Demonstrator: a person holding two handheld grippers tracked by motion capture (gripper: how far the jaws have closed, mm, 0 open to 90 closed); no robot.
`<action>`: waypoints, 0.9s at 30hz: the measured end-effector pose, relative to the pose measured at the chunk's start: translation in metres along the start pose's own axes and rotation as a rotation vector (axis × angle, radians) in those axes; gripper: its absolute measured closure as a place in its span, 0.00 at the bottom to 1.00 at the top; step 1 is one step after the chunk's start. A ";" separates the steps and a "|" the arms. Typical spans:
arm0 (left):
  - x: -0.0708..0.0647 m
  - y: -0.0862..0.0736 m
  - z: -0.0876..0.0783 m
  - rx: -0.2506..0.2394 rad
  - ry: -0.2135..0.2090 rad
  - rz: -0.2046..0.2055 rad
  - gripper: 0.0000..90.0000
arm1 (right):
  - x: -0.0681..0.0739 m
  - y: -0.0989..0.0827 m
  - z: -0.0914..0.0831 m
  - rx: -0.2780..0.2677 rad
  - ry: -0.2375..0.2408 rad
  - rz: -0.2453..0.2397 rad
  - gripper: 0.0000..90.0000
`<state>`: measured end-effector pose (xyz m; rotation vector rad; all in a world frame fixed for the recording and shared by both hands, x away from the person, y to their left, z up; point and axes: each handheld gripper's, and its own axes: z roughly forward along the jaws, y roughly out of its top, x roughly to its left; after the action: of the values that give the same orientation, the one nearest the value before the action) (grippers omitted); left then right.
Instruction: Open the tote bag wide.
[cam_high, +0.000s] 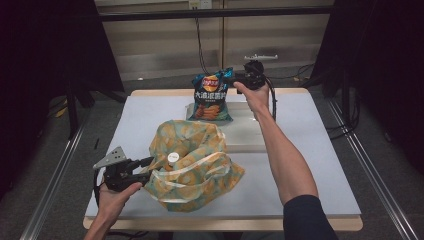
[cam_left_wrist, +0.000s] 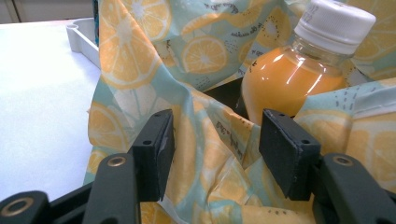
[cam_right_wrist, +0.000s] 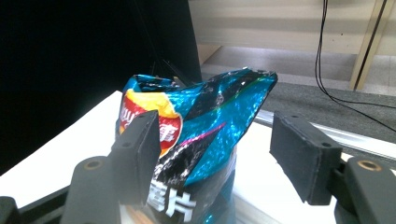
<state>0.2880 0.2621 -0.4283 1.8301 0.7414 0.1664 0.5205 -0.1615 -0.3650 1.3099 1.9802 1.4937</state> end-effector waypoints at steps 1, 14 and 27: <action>0.000 0.000 0.000 0.001 0.001 0.001 0.50 | 0.000 -0.001 -0.002 -0.005 0.002 0.002 0.36; -0.001 0.003 0.002 -0.004 0.004 0.010 0.49 | 0.016 -0.006 -0.034 -0.030 0.049 -0.046 0.43; -0.003 0.004 0.001 -0.027 0.001 0.001 0.48 | 0.059 -0.018 -0.072 -0.050 0.173 -0.112 0.46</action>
<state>0.2874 0.2593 -0.4245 1.8052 0.7352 0.1774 0.4297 -0.1553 -0.3373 1.0631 2.0693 1.6395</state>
